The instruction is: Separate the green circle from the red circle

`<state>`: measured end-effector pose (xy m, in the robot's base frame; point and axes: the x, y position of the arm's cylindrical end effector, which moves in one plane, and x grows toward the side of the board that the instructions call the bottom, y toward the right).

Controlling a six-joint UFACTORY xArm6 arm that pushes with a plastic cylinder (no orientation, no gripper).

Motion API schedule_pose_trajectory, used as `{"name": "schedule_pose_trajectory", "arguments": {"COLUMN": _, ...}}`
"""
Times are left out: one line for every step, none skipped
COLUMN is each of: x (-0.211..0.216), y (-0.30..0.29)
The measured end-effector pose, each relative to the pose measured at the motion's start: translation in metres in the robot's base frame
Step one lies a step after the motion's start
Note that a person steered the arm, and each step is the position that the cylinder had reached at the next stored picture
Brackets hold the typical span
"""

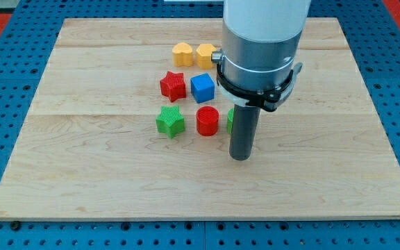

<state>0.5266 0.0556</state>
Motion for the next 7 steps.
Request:
{"name": "schedule_pose_trajectory", "arguments": {"x": 0.011, "y": 0.0}}
{"name": "schedule_pose_trajectory", "arguments": {"x": 0.018, "y": 0.0}}
{"name": "schedule_pose_trajectory", "arguments": {"x": 0.018, "y": 0.0}}
{"name": "schedule_pose_trajectory", "arguments": {"x": 0.016, "y": 0.052}}
{"name": "schedule_pose_trajectory", "arguments": {"x": -0.021, "y": 0.083}}
{"name": "schedule_pose_trajectory", "arguments": {"x": -0.07, "y": 0.035}}
{"name": "schedule_pose_trajectory", "arguments": {"x": -0.093, "y": -0.05}}
